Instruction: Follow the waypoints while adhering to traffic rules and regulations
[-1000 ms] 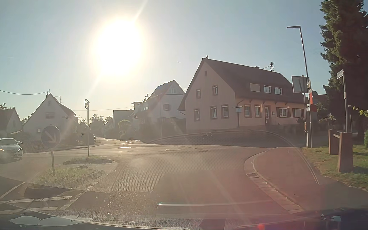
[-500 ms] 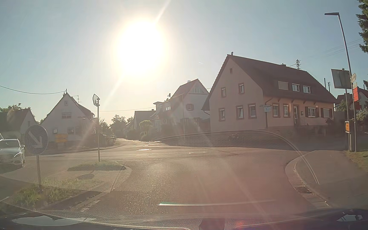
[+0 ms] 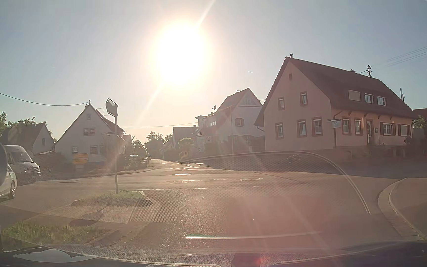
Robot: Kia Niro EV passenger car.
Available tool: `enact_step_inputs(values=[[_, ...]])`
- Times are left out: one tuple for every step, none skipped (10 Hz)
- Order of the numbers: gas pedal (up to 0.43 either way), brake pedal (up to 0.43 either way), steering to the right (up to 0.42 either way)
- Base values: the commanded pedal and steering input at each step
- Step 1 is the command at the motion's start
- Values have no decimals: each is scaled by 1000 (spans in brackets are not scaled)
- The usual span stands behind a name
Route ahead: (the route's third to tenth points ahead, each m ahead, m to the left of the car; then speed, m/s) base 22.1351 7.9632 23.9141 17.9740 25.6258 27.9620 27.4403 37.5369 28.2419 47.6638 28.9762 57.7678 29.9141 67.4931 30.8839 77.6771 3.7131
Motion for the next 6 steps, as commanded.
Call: enact_step_inputs(values=[[0,0,-60],[0,0,-43],[0,0,-31],[0,0,-23],[0,0,-16],[0,0,-12]])
